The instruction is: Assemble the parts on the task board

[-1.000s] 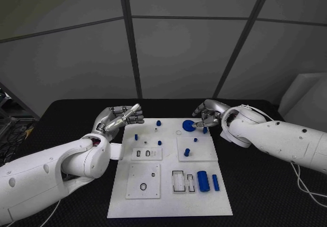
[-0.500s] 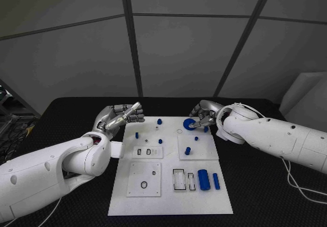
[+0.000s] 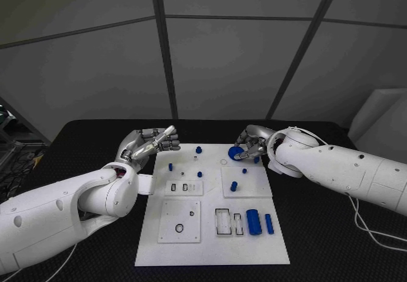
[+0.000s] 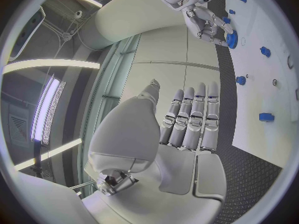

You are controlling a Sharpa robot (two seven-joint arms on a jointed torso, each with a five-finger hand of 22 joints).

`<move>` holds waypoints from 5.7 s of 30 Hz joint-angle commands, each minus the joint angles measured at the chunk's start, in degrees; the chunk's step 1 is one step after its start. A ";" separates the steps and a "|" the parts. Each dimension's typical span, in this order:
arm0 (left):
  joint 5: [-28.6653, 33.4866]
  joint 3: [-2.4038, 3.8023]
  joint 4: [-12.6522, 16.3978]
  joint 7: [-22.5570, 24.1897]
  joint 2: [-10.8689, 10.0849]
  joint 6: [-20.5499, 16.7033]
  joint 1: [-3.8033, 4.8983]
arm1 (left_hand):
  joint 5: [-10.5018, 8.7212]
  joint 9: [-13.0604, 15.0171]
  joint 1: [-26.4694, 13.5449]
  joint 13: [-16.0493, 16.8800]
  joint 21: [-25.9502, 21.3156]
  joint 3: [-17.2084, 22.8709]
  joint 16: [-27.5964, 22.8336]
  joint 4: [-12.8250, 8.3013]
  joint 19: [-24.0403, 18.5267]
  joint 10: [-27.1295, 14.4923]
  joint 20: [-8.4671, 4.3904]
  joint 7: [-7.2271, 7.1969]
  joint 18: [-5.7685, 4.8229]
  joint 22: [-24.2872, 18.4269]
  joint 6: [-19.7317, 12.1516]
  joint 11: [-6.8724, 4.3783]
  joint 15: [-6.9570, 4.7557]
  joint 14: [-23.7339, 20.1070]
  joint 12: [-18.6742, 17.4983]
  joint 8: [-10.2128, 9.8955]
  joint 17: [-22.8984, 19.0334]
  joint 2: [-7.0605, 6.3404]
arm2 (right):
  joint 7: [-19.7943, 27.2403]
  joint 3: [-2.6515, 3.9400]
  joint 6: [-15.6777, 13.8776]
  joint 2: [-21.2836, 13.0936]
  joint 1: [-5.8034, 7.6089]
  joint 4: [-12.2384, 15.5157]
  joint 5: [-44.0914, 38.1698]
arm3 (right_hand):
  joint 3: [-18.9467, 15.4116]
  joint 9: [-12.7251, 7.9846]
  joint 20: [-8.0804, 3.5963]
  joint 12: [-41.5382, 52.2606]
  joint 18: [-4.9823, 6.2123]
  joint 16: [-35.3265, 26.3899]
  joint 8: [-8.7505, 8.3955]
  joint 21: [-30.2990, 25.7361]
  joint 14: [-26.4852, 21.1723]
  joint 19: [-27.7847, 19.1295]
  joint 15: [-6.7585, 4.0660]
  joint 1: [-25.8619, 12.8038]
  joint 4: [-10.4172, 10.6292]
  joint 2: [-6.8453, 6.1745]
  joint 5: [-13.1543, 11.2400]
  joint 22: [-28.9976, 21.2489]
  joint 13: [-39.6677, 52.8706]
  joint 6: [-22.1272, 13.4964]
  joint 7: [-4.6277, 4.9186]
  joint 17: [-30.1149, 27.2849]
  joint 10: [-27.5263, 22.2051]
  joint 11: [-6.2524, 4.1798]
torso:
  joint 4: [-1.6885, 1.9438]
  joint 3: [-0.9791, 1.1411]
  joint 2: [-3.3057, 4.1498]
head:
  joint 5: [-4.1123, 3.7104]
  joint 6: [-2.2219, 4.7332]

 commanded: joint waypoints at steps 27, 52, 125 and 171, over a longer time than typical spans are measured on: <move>-0.35 0.06 -0.16 0.14 0.07 0.59 0.10 | -0.23 -0.05 -0.22 -0.06 0.03 0.06 -0.43 -0.32 -0.64 -0.04 0.05 0.38 -0.46 0.06 0.05 0.35 -0.15 -0.34 -0.27 -0.37 0.13 0.48 | -0.44 0.00 -1.13 0.52 0.03 -0.36 -6.36 | 4.62 0.20 -0.13 6.60 -1.25 2.01 2.46 2.31 3.91 2.70 0.09 2.07 -4.13 3.31 -2.58 3.85 8.12 5.60 -0.70 4.62 3.70 -0.50 | -0.01 0.05 0.01 | -0.16 -0.13; -0.35 0.06 -0.21 0.03 0.12 0.37 0.10 | -0.24 -0.05 -0.15 -0.06 0.07 0.09 -0.52 -0.41 -0.73 -0.06 0.08 0.41 -0.44 0.08 0.04 0.36 -0.14 -0.33 -0.29 -0.43 0.18 0.57 | -3.11 0.06 -9.83 -1.26 0.02 8.87 -11.31 | 9.88 0.03 -1.44 8.11 -1.62 2.62 2.13 3.39 4.20 3.81 -1.25 0.03 -5.30 5.05 -2.77 5.77 10.57 11.05 -2.43 6.19 5.09 -1.98 | 0.00 0.03 -0.02 | 0.18 -0.25; -0.35 0.08 -0.47 -0.41 0.17 -0.14 0.44 | -0.25 -0.10 0.05 -0.12 0.16 0.09 -0.98 -0.85 -1.24 -0.52 0.24 0.64 -0.40 0.13 -0.35 0.55 -0.02 -0.38 -0.46 -0.83 0.38 0.66 | -5.42 -2.10 -3.68 13.81 -1.01 1.14 -15.88 | 10.31 0.03 0.76 4.62 -1.41 2.54 -5.01 2.83 4.10 2.94 1.05 -12.84 0.71 2.23 6.51 5.02 7.63 3.83 0.34 6.16 2.31 0.60 | -0.05 0.17 0.03 | 1.99 -1.34; -0.35 0.01 -2.92 -0.45 1.29 1.50 0.24 | -0.19 -0.09 0.18 -0.13 0.24 0.25 -1.31 -1.03 -1.53 -0.86 0.34 0.69 -0.40 0.17 -0.57 0.65 0.09 -0.51 -0.47 -1.02 0.48 0.98 | 21.39 -2.09 -10.86 -10.09 -2.01 4.99 11.35 | 8.67 -0.22 0.28 2.79 -0.55 0.46 -5.26 -0.19 3.21 -0.09 0.67 -2.76 -9.27 -1.38 3.34 0.37 5.97 3.18 0.23 2.25 1.06 0.33 | -2.55 1.97 -1.33 | 1.21 -0.57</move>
